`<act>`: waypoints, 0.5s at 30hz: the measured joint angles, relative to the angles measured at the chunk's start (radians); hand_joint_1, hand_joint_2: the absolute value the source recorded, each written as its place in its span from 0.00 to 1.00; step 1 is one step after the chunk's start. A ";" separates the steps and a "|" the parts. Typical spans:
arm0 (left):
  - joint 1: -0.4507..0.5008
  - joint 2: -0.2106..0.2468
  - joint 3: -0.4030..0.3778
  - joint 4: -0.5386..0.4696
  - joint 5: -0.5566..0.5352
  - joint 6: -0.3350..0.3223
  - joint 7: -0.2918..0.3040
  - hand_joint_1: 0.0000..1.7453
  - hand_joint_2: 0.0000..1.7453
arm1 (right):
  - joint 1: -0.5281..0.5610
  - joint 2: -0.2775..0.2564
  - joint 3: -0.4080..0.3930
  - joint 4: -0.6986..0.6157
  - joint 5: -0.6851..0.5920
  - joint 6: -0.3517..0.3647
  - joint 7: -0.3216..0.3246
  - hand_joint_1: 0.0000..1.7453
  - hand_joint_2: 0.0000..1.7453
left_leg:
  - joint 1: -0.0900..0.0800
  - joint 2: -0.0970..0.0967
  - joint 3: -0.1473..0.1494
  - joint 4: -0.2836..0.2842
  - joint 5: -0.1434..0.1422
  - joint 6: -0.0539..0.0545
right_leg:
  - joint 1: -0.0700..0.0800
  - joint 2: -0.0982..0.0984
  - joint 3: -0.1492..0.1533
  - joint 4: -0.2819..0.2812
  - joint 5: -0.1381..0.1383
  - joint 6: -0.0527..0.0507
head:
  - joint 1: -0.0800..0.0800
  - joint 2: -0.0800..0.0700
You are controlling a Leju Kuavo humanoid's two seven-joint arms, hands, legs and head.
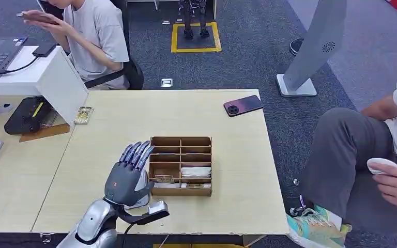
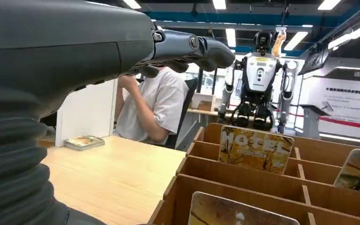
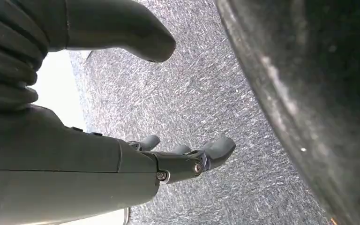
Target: Pass the card to the sensor for recognition and then transmit it.
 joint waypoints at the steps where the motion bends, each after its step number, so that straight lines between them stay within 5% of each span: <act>1: 0.000 -0.001 0.001 0.002 0.000 0.000 0.000 0.00 1.00 | 0.000 0.000 0.000 0.000 0.000 0.000 0.000 0.00 1.00 | 0.000 0.000 0.000 0.000 0.000 0.000 | 0.000 0.000 0.000 0.000 0.000 0.000 | 0.000 0.000; 15: 0.001 -0.031 0.031 0.005 0.021 0.029 0.002 0.00 1.00 | 0.000 0.000 0.000 0.000 0.000 -0.003 0.000 0.00 1.00 | 0.000 0.000 0.000 0.000 0.000 0.000 | 0.000 0.000 0.000 0.000 0.000 0.000 | 0.000 0.000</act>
